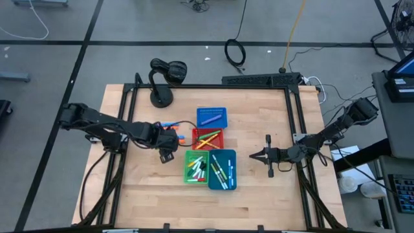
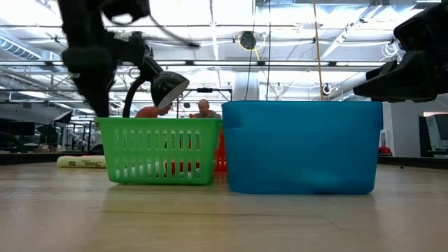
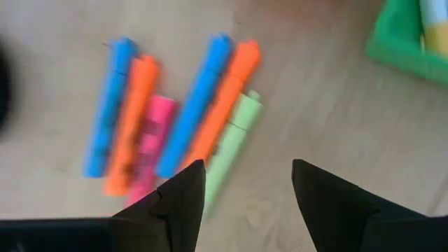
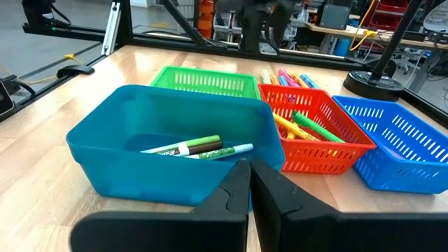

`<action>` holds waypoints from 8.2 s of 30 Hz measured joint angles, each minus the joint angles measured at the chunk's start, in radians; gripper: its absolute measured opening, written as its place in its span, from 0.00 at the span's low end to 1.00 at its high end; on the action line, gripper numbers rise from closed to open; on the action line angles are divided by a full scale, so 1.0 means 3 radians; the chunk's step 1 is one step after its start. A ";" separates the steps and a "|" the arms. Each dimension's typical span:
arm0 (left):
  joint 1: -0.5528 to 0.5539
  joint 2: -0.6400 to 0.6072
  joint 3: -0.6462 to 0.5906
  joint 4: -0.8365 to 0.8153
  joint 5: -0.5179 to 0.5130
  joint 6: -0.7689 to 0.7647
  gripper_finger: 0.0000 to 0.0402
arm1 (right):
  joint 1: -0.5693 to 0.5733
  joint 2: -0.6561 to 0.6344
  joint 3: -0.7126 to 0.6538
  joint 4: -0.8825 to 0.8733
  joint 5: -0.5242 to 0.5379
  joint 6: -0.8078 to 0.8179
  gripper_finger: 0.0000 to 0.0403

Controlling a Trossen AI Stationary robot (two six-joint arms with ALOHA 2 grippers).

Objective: Pick & Place Markers
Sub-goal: Put the large green highlighter pen into the blue bin, then put the bottom large orange highlighter pen into the blue bin

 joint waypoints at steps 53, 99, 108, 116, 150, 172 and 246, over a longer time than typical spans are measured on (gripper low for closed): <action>0.0292 0.0001 -0.0769 0.0864 0.0305 0.0234 0.54 | -0.0001 0.0000 0.0000 -0.0001 0.0001 0.0036 0.00; 0.0232 -0.0065 -0.1199 0.1670 0.0485 -0.0082 0.15 | -0.0001 0.0000 0.0000 -0.0002 0.0003 0.0037 0.00; 0.0103 -0.0201 -0.0635 0.1670 0.0203 0.0466 0.15 | 0.0000 -0.0001 0.0000 -0.0001 0.0005 0.0038 0.00; 0.0190 -0.0207 -0.0213 0.1904 -0.0263 0.1297 0.15 | 0.0000 0.0000 0.0000 0.0000 0.0005 0.0038 0.00; 0.1294 0.1710 0.1365 0.2091 0.0560 0.2557 0.21 | -0.0001 0.0000 0.0001 -0.0008 0.0076 0.0041 0.00; 0.1228 0.1441 0.1373 0.1804 0.0262 0.2246 0.50 | -0.0001 0.0000 0.0001 -0.0057 0.0075 0.0048 0.00; 0.0755 0.0593 -0.0549 0.0996 0.0620 0.0897 0.16 | 0.0000 0.0005 0.0000 -0.0053 0.0075 0.0051 0.00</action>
